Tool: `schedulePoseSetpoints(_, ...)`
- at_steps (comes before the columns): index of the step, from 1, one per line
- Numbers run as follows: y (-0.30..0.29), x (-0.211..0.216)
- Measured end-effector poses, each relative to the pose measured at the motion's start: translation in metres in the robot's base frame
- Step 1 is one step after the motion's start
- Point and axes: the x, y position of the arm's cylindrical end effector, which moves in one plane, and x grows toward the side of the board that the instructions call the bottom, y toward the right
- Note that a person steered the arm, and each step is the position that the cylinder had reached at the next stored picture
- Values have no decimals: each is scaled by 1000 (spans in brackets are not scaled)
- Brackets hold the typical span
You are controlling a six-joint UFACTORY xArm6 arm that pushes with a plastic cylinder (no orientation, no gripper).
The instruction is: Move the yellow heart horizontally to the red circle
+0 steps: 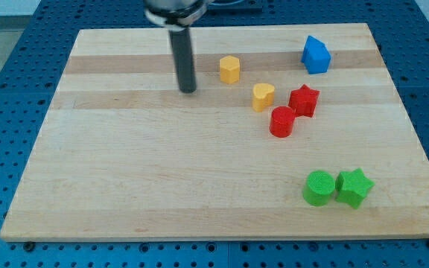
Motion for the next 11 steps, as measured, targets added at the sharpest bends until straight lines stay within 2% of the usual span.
schedulePoseSetpoints(2,134,-6)
schedulePoseSetpoints(3,150,5)
schedulePoseSetpoints(5,101,68)
schedulePoseSetpoints(6,96,69)
schedulePoseSetpoints(7,72,96)
schedulePoseSetpoints(8,68,95)
schedulePoseSetpoints(9,63,65)
schedulePoseSetpoints(11,9,44)
